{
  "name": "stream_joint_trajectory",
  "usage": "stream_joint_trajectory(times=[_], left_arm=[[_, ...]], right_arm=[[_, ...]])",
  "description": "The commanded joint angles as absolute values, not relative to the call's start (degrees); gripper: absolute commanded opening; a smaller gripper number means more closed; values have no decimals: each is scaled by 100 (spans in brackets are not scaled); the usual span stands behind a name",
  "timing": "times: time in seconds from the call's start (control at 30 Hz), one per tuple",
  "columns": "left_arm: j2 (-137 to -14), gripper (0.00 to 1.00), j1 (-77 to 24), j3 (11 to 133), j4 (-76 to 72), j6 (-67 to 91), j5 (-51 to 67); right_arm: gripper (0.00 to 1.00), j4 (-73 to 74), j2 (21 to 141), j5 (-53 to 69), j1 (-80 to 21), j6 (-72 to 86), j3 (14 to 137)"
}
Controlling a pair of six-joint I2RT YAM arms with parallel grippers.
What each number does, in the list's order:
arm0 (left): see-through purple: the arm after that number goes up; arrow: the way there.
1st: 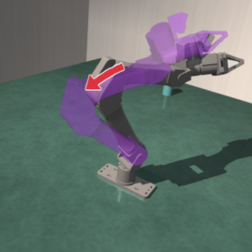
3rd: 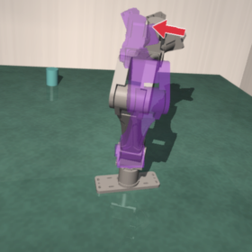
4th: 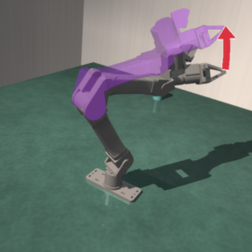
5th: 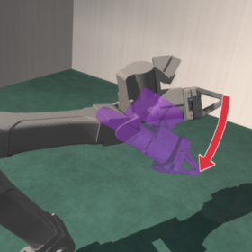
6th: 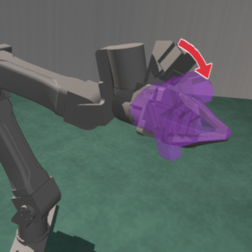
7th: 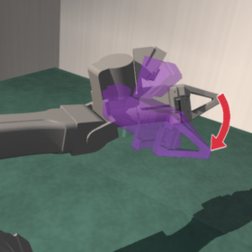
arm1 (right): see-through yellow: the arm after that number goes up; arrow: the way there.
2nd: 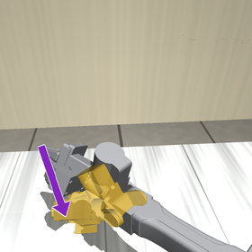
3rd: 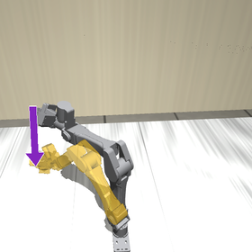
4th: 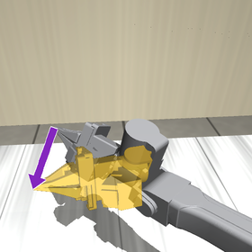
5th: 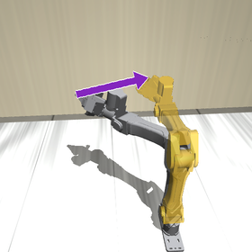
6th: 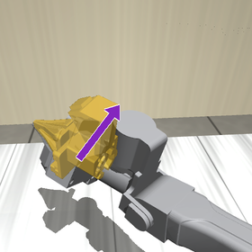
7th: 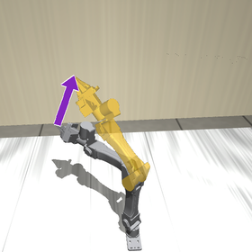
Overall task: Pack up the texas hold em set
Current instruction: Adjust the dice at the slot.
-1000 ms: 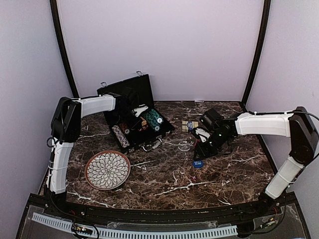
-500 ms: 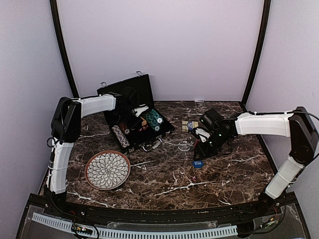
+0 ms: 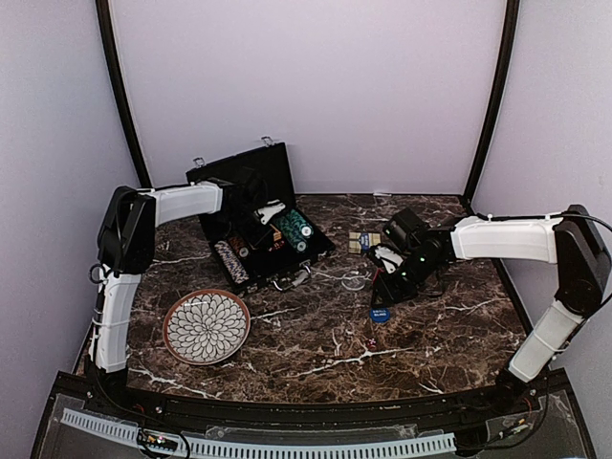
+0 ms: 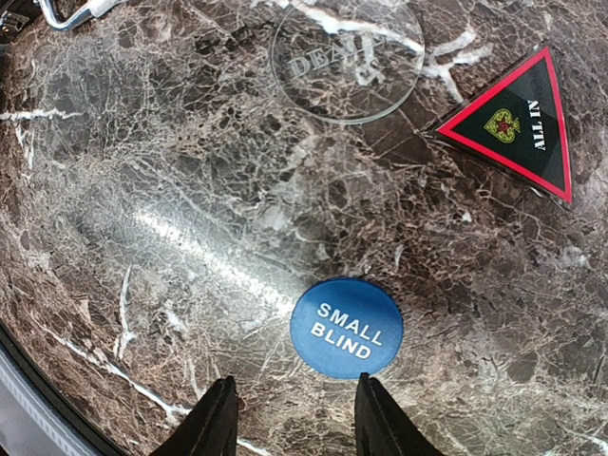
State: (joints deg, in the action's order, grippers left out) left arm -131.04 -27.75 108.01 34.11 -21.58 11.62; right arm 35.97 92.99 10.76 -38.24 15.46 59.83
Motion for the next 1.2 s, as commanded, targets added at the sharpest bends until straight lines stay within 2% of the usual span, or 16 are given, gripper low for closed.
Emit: stream_joint_trajectory(times=[0.0, 0.43, 0.67, 1.17], left_arm=[[-12582, 8, -2855, 10589, 3319, -2030, 1459], [-12463, 8, -2909, 10388, 3178, -1983, 1455], [-12495, 9, -2894, 10198, 3019, -1973, 1059], [-12797, 9, -2804, 10448, 3039, -1965, 982]], right_arm=[[43, 3515, 9366, 1164, -3788, 1520, 5978], [43, 3458, 9378, 1206, -3788, 1530, 5918], [43, 3454, 9395, 1220, -3780, 1529, 5909], [43, 3477, 9380, 1214, -3786, 1529, 5909]])
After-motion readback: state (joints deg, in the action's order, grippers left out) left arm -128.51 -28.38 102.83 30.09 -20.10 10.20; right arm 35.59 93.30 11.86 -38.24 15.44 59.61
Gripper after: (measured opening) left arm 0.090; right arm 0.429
